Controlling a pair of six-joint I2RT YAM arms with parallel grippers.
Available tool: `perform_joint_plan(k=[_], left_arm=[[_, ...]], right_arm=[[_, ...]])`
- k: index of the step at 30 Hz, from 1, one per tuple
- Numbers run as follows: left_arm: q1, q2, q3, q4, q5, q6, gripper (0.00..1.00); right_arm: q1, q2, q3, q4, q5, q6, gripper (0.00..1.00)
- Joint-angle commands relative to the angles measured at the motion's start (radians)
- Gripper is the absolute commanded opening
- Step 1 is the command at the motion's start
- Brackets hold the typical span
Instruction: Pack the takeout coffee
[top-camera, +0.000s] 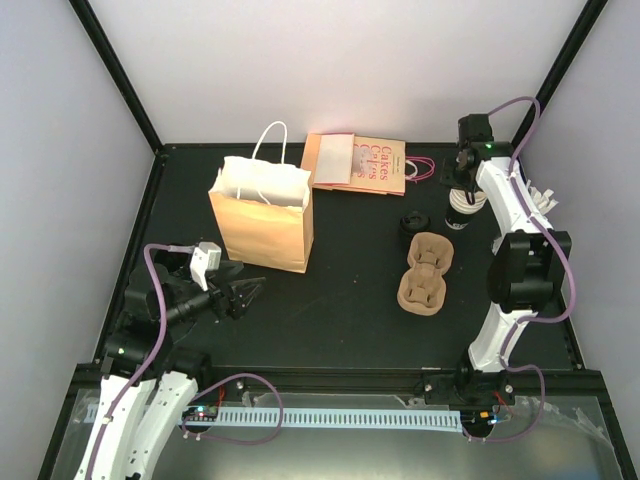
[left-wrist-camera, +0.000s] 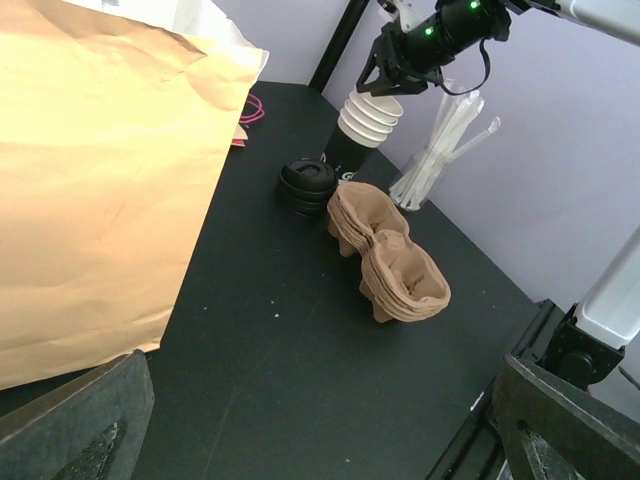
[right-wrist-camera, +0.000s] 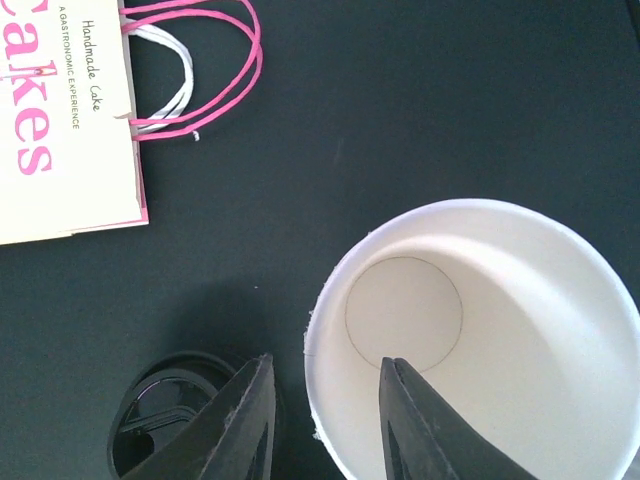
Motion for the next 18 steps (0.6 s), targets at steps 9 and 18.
perform_joint_plan(k=[9,18], left_arm=[[-0.004,0.013,-0.004,0.027,0.022,0.020,0.96],[-0.004,0.018,-0.005,0.028,0.028,0.020,0.96]], right_arm=[[0.038,0.055,0.041,-0.025,0.077,-0.046,0.14],[0.060,0.045,0.071,-0.053,0.124,-0.059,0.01]])
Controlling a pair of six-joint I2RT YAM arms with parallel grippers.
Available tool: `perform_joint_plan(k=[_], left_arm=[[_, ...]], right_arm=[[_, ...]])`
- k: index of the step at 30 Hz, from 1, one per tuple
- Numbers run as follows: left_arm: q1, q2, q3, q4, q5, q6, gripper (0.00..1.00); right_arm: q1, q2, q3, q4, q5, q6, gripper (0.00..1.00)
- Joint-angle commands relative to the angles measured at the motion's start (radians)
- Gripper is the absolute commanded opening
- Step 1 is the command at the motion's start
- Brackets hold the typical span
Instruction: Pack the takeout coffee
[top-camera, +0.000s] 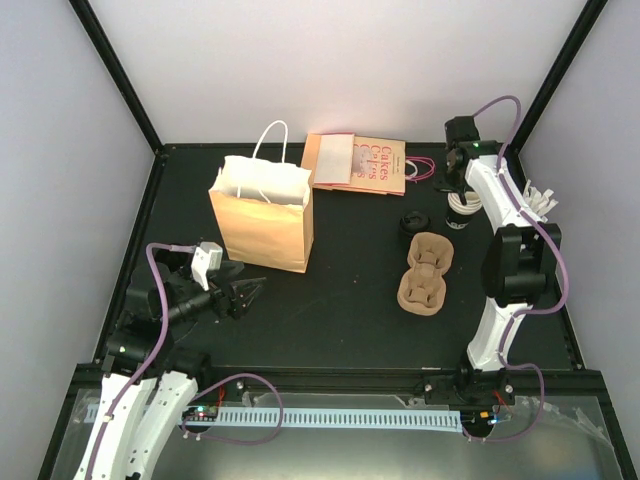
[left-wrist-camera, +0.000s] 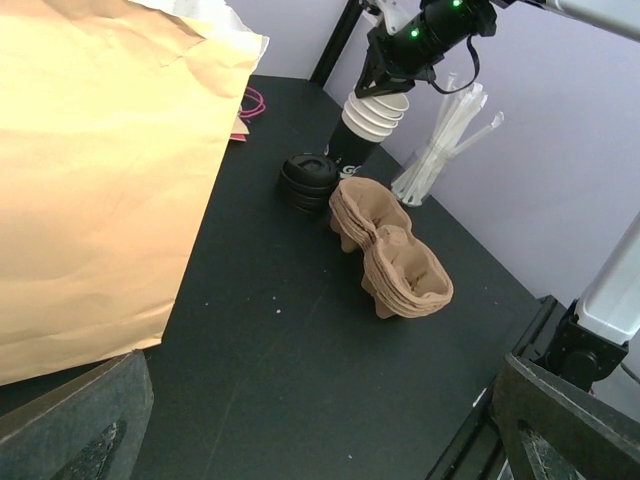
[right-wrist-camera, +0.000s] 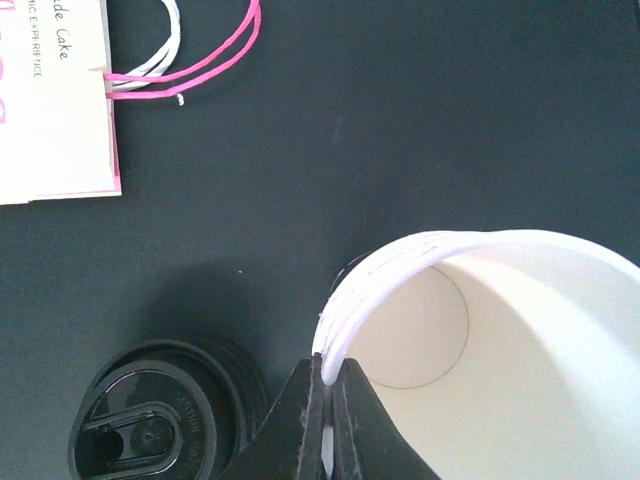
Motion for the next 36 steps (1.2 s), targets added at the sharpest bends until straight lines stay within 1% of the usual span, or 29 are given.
perform_joint_plan(k=[1,4,7,9,10,13,18,19,21,22,23,26,28,30,33,34,36], left_arm=[[-0.004,0.010,0.002,0.025,0.026,0.012,0.96],[-0.004,0.008,0.002,0.025,0.026,0.011,0.96],[-0.004,0.010,0.002,0.025,0.026,0.011,0.96],[-0.004,0.011,0.002,0.024,0.027,0.011,0.96],[-0.004,0.013,0.002,0.025,0.027,0.011,0.96],[-0.004,0.017,0.001,0.025,0.032,0.012,0.96],[-0.004,0.016,0.002,0.023,0.033,0.014,0.96],[-0.004,0.016,0.002,0.024,0.033,0.013,0.96],[-0.004,0.019,0.002,0.023,0.035,0.014,0.96],[-0.004,0.019,0.001,0.023,0.036,0.013,0.96],[-0.004,0.020,0.001,0.024,0.036,0.013,0.96],[-0.004,0.020,0.003,0.020,0.036,0.015,0.96],[-0.004,0.019,0.004,0.019,0.037,0.016,0.96],[-0.004,0.018,0.005,0.018,0.035,0.016,0.96],[-0.004,0.021,0.005,0.017,0.037,0.016,0.96],[-0.004,0.020,0.005,0.015,0.036,0.016,0.96],[-0.004,0.020,0.005,0.016,0.036,0.016,0.96]], right_arm=[[0.017,-0.007,0.054,-0.028,0.065,-0.013,0.01],[0.026,-0.006,0.068,-0.044,0.081,-0.015,0.02],[0.029,-0.007,0.078,-0.053,0.078,-0.015,0.10],[0.028,-0.012,0.075,-0.051,0.068,-0.015,0.12],[0.029,-0.012,0.075,-0.051,0.063,-0.015,0.11],[0.029,-0.012,0.072,-0.051,0.051,-0.016,0.02],[0.029,-0.006,0.071,-0.053,0.044,-0.016,0.01],[0.029,-0.005,0.071,-0.052,0.045,-0.017,0.07],[0.029,-0.003,0.073,-0.053,0.049,-0.018,0.34],[0.029,-0.002,0.073,-0.051,0.051,-0.019,0.36],[0.029,0.002,0.074,-0.054,0.053,-0.020,0.37],[0.029,0.015,0.076,-0.058,0.060,-0.017,0.36],[0.029,0.024,0.075,-0.060,0.062,-0.014,0.33],[0.029,0.027,0.074,-0.059,0.062,-0.011,0.28],[0.028,0.030,0.073,-0.057,0.065,-0.008,0.25],[0.029,0.030,0.074,-0.058,0.067,-0.007,0.22],[0.029,0.029,0.079,-0.064,0.073,-0.004,0.11]])
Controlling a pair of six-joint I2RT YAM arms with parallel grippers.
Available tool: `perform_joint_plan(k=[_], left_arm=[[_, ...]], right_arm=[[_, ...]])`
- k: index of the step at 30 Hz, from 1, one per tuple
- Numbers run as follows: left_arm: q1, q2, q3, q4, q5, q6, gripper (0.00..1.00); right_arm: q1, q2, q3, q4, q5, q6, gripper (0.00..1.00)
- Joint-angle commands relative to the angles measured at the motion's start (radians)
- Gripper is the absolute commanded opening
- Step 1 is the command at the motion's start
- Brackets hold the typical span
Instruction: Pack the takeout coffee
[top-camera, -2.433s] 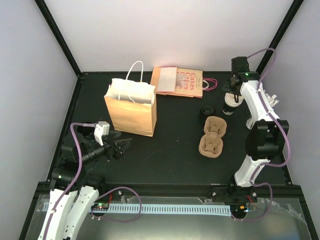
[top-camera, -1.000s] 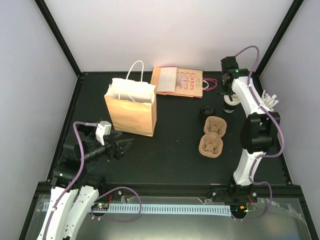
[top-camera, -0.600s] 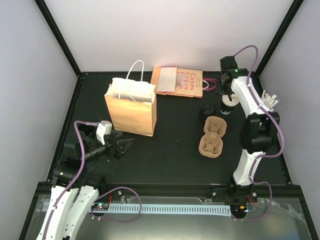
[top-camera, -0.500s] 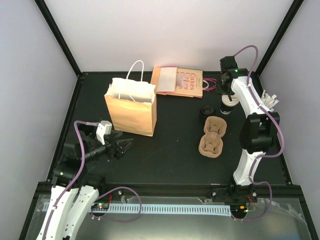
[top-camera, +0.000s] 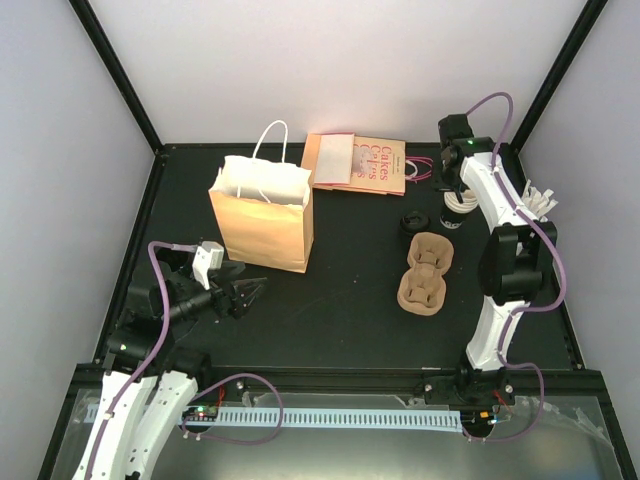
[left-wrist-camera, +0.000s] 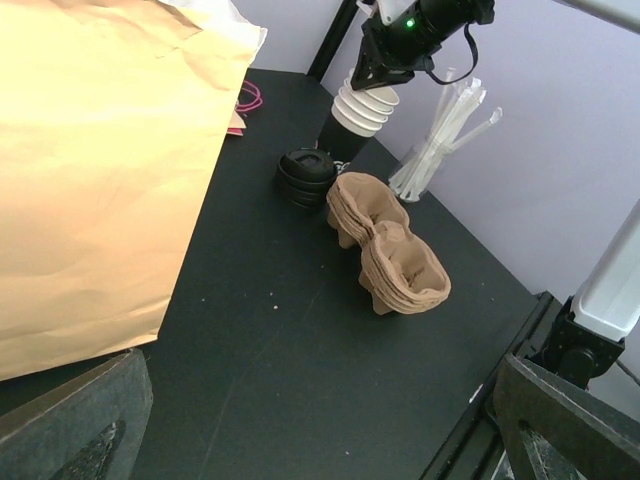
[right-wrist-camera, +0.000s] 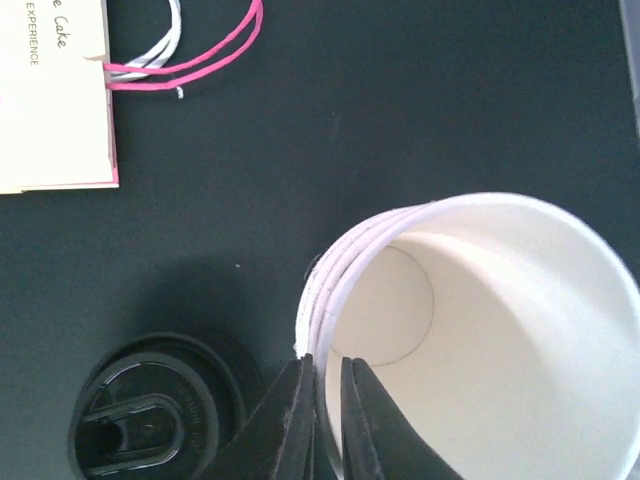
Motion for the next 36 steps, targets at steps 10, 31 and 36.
perform_joint_plan(k=[10,31,36], left_arm=[[-0.004,0.009,0.004,0.019,0.028,0.016,0.96],[-0.004,0.010,0.005,0.015,0.041,0.015,0.96],[-0.004,0.009,0.003,0.019,0.044,0.014,0.96]], right_arm=[[0.027,-0.013,0.064,-0.079,0.119,-0.001,0.01],[0.092,-0.053,0.033,-0.168,0.250,0.063,0.01],[0.121,-0.095,0.009,-0.163,0.252,0.091,0.01]])
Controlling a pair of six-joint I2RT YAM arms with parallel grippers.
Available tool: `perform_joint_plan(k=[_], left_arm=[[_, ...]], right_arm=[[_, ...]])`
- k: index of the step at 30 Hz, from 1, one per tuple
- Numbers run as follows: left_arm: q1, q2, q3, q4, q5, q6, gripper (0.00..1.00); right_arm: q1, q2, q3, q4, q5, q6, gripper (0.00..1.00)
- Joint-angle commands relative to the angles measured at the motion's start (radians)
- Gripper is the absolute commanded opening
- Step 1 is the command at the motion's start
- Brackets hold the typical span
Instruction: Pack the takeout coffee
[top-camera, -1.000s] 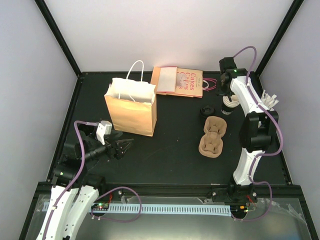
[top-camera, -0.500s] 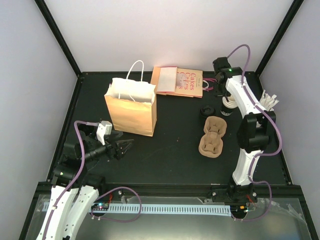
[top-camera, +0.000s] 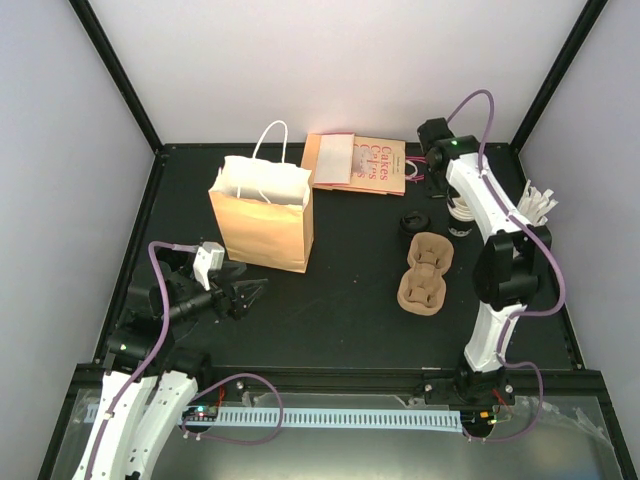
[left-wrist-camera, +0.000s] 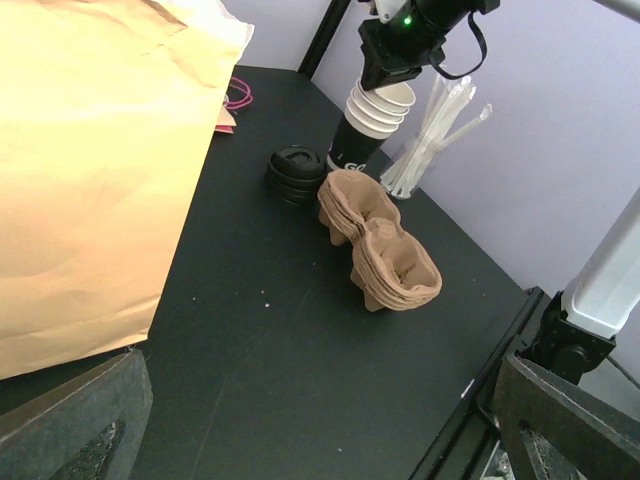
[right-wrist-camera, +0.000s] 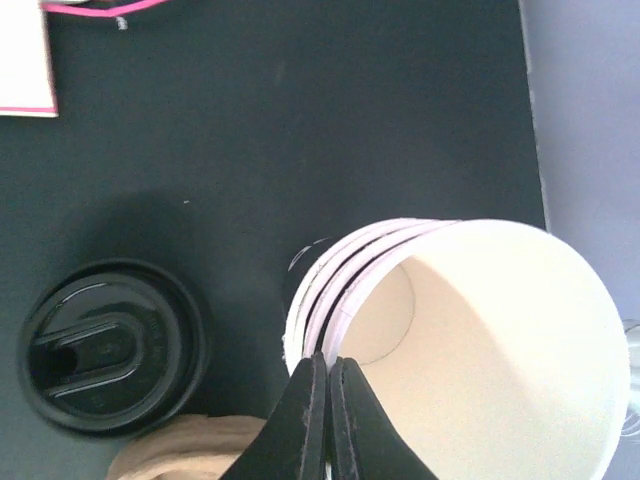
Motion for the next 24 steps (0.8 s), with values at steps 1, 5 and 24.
perform_joint_plan(k=[1,5,24], left_arm=[[-0.004,0.010,0.003,0.018,0.024,0.015,0.96],[-0.004,0.008,0.006,0.009,0.023,0.016,0.96],[-0.005,0.010,0.005,0.013,0.025,0.016,0.97]], right_arm=[[0.020,-0.090,-0.041,0.026,-0.038,0.009,0.01],[0.021,-0.106,-0.045,0.044,-0.035,0.021,0.01],[0.044,-0.052,0.003,-0.008,0.108,0.033,0.01]])
